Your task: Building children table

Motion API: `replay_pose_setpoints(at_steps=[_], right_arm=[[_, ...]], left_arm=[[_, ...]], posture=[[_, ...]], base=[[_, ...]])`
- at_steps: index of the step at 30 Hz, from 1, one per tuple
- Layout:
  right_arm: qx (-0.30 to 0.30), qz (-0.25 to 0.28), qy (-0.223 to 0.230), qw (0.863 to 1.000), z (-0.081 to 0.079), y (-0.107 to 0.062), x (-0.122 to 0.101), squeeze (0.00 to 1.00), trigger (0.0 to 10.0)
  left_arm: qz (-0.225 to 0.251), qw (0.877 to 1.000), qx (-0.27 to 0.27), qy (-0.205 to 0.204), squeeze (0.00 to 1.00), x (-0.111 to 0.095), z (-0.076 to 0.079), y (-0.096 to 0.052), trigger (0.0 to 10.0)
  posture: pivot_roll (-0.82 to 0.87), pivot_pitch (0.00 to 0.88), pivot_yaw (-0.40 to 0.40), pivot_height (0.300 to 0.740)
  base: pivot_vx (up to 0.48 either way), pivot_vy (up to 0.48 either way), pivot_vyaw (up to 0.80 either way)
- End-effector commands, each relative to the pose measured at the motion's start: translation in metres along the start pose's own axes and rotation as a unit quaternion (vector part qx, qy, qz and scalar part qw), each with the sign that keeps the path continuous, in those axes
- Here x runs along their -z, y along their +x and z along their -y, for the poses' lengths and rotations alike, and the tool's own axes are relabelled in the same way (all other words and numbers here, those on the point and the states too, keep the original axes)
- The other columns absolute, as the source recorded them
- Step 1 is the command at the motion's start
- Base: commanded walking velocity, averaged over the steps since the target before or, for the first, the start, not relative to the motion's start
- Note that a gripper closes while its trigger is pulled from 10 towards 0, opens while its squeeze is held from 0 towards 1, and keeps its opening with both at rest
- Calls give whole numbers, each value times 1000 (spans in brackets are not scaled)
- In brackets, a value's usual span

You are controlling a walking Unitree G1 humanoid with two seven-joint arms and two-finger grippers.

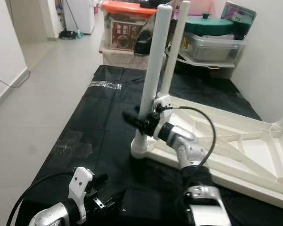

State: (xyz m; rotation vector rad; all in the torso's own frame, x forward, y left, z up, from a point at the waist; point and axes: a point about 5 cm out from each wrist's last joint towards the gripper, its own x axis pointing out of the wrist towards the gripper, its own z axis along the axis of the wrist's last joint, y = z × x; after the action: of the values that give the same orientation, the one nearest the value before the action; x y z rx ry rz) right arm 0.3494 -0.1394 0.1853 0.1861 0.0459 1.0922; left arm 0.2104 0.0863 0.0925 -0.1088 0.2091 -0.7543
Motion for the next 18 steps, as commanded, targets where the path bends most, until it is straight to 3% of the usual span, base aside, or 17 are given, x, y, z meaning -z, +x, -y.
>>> replay_pose_setpoints(at_steps=[1, 5, 8, 10, 11, 13, 14, 18], right_arm=[[-108, -38, 0, 993, -13, 12, 5, 0, 10000], [-141, -54, -1, 989, -14, 13, 6, 0, 10000], [-237, -104, -14, 966, -22, 21, 8, 0, 10000], [-237, -104, -14, 966, -22, 21, 8, 0, 10000], [-261, -126, -22, 957, -26, 23, 13, 0, 4157], [-261, -126, -22, 957, -26, 23, 13, 0, 4157], [-261, -133, -27, 956, -27, 25, 17, 0, 0], [-214, -111, -57, 969, -28, 31, 23, 0, 0]], left_arm=[[-9, 1000, 5, -4, 0, 4, 0, 0, 10000], [-10, 1000, 4, -3, 0, 5, 1, 0, 10000], [-9, 1000, 2, -3, 0, 5, 1, 0, 10000], [-9, 1000, 2, -3, 0, 5, 1, 0, 10000], [-9, 1000, 3, -4, 0, 6, 2, 0, 10000], [-9, 1000, 3, -4, 0, 6, 2, 0, 10000], [-10, 1000, 3, -4, 0, 6, 2, 0, 10000], [-10, 1000, 5, -5, 0, 6, 3, 0, 10000]], posture=[[241, 0, -116, 740], [243, 0, -121, 740], [248, 0, -127, 740], [248, 0, -127, 740], [249, 0, -128, 740], [249, 0, -128, 740], [251, 0, -130, 740], [245, 0, -126, 740]], base=[[0, 0, 0], [0, 0, 0], [0, 0, 0], [0, 0, 0], [0, 0, 0], [0, 0, 0], [0, 0, 0], [0, 0, 0]])
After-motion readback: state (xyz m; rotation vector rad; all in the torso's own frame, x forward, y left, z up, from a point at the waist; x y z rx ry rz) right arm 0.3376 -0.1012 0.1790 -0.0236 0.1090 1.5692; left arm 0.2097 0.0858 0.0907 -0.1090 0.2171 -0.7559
